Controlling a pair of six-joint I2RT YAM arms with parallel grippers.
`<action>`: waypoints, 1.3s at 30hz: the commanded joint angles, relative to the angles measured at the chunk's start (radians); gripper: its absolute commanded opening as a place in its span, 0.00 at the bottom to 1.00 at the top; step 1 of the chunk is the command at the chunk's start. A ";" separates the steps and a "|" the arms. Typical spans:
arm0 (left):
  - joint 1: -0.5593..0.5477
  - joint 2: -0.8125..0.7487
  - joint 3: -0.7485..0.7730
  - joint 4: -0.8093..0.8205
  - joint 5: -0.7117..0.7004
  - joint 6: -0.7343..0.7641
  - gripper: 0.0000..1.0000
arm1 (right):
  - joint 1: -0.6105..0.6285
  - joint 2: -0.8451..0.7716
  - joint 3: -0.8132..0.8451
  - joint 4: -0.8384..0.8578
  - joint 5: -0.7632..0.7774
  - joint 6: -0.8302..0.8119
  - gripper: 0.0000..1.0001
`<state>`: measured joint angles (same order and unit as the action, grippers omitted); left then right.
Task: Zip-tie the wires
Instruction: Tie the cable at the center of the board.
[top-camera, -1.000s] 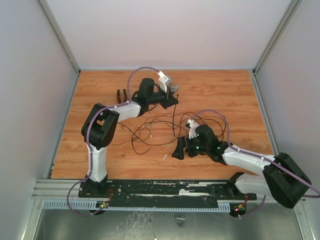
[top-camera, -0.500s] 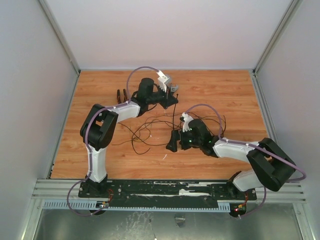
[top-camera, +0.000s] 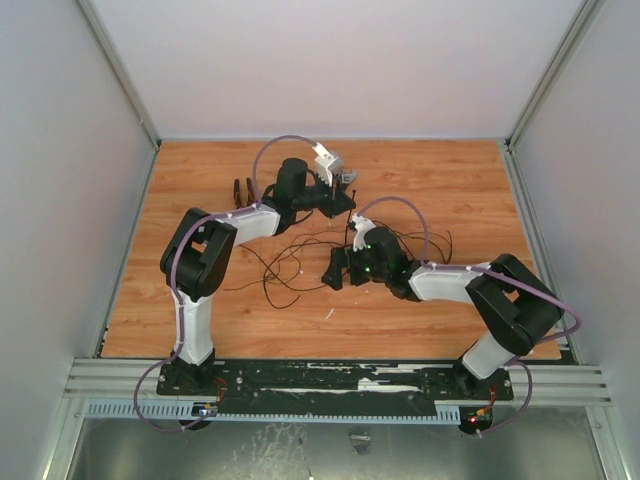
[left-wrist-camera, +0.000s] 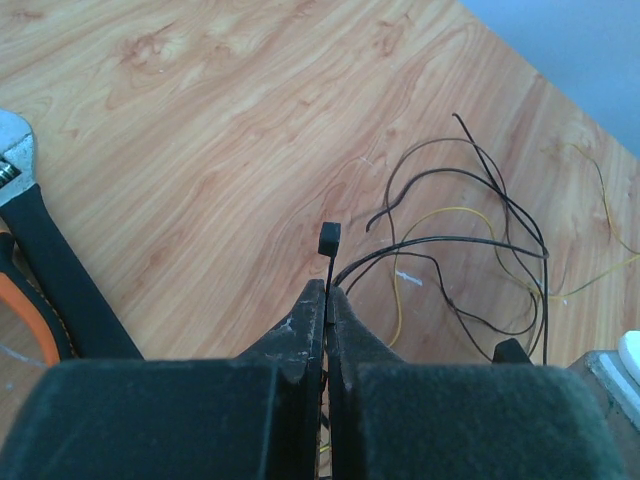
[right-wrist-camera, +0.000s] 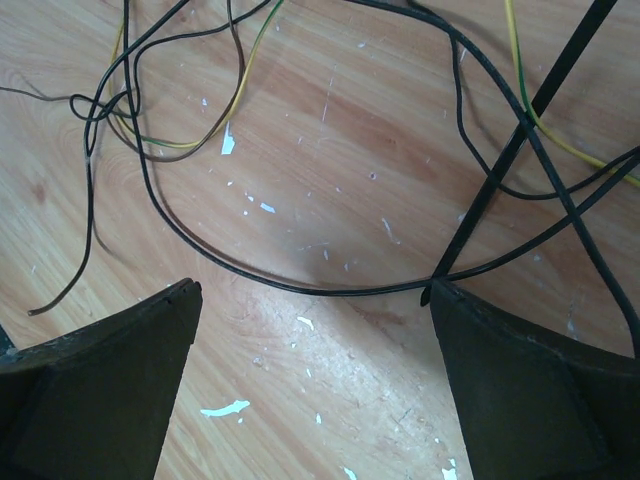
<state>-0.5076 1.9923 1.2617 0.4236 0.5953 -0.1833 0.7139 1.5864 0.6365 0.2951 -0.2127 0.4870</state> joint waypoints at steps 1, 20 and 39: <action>-0.008 -0.036 -0.016 0.033 -0.005 -0.002 0.00 | -0.004 0.032 0.031 -0.004 0.043 -0.050 0.99; -0.008 -0.034 -0.057 0.071 -0.004 -0.032 0.00 | -0.049 0.121 0.115 0.059 0.107 -0.142 0.99; -0.008 -0.012 -0.130 0.153 -0.034 -0.082 0.00 | -0.053 0.189 0.181 0.125 0.080 -0.114 0.99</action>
<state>-0.5076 1.9907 1.1522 0.5255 0.5709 -0.2523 0.6708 1.7557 0.7792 0.3817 -0.1280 0.3634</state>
